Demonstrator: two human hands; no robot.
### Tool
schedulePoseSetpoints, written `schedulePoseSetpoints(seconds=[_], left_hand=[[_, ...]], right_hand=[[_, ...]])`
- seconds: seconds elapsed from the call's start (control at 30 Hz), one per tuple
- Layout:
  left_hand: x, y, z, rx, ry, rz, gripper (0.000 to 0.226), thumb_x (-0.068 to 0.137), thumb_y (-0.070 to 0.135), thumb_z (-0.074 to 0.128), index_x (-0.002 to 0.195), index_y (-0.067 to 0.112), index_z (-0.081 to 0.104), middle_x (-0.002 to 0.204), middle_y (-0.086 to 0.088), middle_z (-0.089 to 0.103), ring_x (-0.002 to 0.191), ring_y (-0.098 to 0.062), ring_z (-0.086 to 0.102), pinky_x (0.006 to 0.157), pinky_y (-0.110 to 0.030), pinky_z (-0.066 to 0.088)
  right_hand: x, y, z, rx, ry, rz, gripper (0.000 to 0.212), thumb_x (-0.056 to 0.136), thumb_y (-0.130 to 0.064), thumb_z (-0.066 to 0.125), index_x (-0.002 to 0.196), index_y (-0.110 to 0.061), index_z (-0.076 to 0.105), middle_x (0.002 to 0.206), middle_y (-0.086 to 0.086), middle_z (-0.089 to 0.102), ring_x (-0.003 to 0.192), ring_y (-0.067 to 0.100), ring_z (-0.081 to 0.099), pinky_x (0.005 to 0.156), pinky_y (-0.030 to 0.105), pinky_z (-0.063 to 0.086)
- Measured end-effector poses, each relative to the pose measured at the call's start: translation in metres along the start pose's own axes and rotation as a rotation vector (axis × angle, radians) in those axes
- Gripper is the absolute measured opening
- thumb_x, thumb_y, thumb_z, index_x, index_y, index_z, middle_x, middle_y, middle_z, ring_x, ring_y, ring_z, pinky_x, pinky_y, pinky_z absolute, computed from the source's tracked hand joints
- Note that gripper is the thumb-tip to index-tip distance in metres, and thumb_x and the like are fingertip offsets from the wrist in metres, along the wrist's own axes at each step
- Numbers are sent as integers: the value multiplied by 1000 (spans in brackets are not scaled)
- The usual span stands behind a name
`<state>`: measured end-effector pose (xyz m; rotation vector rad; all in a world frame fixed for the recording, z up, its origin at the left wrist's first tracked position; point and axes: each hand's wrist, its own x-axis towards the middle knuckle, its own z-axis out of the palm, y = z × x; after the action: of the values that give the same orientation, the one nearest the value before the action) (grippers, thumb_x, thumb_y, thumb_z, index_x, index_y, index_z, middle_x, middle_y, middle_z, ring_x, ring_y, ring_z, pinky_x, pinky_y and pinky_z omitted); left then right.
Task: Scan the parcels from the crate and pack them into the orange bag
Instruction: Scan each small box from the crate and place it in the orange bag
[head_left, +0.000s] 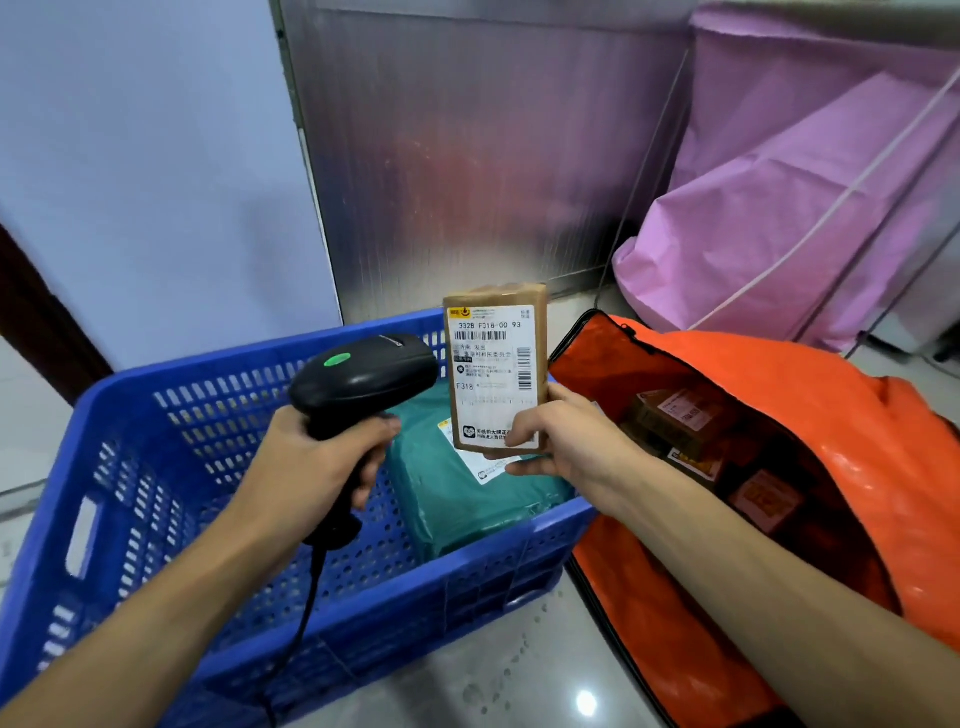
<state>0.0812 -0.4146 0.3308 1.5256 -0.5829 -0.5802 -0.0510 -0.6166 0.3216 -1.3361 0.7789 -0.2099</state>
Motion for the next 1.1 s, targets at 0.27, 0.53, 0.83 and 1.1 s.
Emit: schedulePoseSetpoints(seconds=[0.27, 0.53, 0.83, 1.1], left_hand=[[0, -1, 26, 25, -21, -7, 43, 66, 39, 81, 71, 0, 63, 56, -11, 54, 46, -22, 45, 48, -27, 39], [3, -3, 33, 41, 31, -22, 44, 55, 49, 80, 67, 9, 66, 57, -9, 54, 48, -22, 45, 57, -33, 38], [6, -19, 38, 133, -22, 32, 49, 60, 57, 79, 73, 10, 70, 53, -7, 57, 42, -19, 52, 45, -23, 43], [1, -17, 28, 134, 28, 5, 48, 55, 56, 76, 68, 11, 69, 49, -4, 55, 38, -16, 50, 42, -21, 42]], right_hand=[[-9, -3, -53, -15, 190, -59, 44, 85, -3, 65, 127, -11, 56, 111, 11, 76, 81, 23, 73, 62, 33, 58], [31, 10, -166, -313, 471, -48, 45, 93, -28, 70, 132, -11, 55, 102, 6, 76, 71, 15, 67, 55, 25, 53], [114, 75, -179, -298, 475, 267, 55, 99, -35, 64, 141, -3, 49, 134, 13, 60, 88, 27, 67, 71, 35, 56], [146, 93, -183, 88, 527, 328, 43, 101, -48, 59, 133, -21, 51, 102, 5, 60, 90, 24, 62, 83, 37, 54]])
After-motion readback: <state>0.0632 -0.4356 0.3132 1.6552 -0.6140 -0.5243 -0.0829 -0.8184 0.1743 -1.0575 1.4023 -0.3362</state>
